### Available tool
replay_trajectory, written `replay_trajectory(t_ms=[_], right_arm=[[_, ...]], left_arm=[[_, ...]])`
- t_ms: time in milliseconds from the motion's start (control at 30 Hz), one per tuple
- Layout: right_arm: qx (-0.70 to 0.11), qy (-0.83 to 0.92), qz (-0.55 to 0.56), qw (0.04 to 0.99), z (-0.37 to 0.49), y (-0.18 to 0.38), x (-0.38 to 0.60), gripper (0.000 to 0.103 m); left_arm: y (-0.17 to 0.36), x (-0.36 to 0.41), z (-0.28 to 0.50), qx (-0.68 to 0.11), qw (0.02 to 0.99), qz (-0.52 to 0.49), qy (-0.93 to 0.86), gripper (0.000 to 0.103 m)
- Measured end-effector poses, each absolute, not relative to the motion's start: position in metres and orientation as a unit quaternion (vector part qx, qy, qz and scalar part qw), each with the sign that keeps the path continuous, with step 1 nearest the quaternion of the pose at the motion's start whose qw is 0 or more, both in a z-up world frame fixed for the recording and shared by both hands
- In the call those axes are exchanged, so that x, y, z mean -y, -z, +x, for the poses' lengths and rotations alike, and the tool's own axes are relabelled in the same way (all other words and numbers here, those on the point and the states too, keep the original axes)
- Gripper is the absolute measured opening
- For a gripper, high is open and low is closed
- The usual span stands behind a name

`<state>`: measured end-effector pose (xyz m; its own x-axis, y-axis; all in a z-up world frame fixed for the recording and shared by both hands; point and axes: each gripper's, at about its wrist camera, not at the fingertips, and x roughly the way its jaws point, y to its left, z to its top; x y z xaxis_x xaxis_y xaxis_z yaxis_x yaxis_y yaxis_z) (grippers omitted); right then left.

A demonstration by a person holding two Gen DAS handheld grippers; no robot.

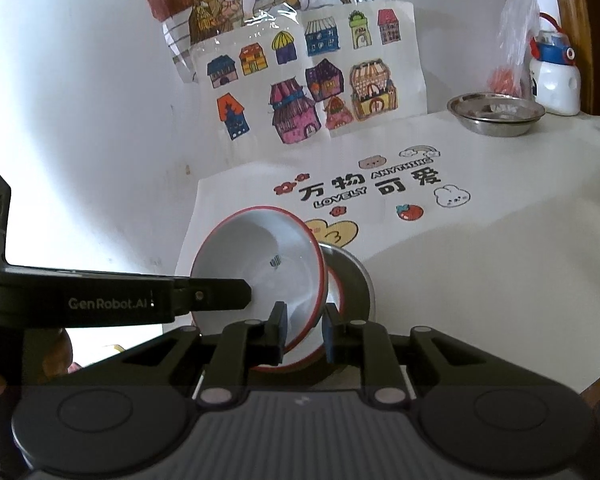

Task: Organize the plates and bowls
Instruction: 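Lift the second white bowl with both tools and carry it to the bowl stack, then lower the second white bowl into the stacked bowls with both tools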

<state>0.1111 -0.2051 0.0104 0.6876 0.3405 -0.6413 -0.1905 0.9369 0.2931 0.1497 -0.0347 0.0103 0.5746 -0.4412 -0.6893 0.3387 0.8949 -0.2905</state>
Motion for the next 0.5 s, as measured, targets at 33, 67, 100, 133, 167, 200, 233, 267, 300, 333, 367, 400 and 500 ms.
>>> replay_trajectory(t_ms=[33,67,100,133,167,200,233,267,300,333,367,400,500], right_arm=[[-0.367,-0.146,0.101,0.913,0.1105,-0.0101,0.205,0.023],[-0.367,-0.146,0.101,0.913,0.1103,-0.0103,0.2049,0.023],[-0.367,-0.145,0.099,0.913,0.1103,-0.0107,0.2048,0.023],[-0.367,-0.144,0.099,0.913,0.1109,-0.011,0.2048,0.023],[-0.368,-0.144,0.098,0.913,0.111,-0.011,0.2049,0.023],[-0.368,-0.144,0.098,0.913,0.111,-0.011,0.205,0.023],[-0.369,-0.144,0.098,0.913,0.1109,-0.011,0.2051,0.024],[-0.369,-0.143,0.097,0.913,0.111,-0.0113,0.205,0.024],[-0.37,-0.143,0.097,0.913,0.1113,-0.0114,0.205,0.024],[-0.37,-0.142,0.095,0.913,0.1115,-0.0115,0.2047,0.025],[-0.371,-0.142,0.094,0.913,0.112,-0.0117,0.2043,0.026],[-0.372,-0.14,0.092,0.913,0.1124,-0.0119,0.2037,0.027],[-0.376,-0.133,0.081,0.913,0.1135,-0.0115,0.2005,0.027]], left_arm=[[-0.0089,0.0352,0.15,-0.408,0.884,-0.063,0.22,0.017],[-0.0077,0.0354,0.1502,-0.41,0.883,-0.063,0.22,0.017],[-0.0071,0.0357,0.1502,-0.411,0.883,-0.063,0.22,0.017],[-0.0068,0.0366,0.1503,-0.412,0.882,-0.063,0.22,0.017],[-0.0067,0.0371,0.1505,-0.412,0.882,-0.062,0.22,0.017],[-0.0067,0.0374,0.1506,-0.413,0.882,-0.061,0.22,0.017],[-0.0069,0.0377,0.1508,-0.414,0.881,-0.06,0.22,0.017],[-0.0071,0.038,0.151,-0.415,0.881,-0.059,0.221,0.017],[-0.0071,0.0382,0.151,-0.416,0.88,-0.058,0.221,0.017],[-0.007,0.0383,0.1514,-0.418,0.879,-0.058,0.222,0.017],[-0.0068,0.0385,0.1518,-0.419,0.878,-0.058,0.222,0.017],[-0.0067,0.0386,0.1519,-0.42,0.878,-0.058,0.222,0.017],[-0.006,0.0397,0.1521,-0.422,0.877,-0.056,0.223,0.017]])
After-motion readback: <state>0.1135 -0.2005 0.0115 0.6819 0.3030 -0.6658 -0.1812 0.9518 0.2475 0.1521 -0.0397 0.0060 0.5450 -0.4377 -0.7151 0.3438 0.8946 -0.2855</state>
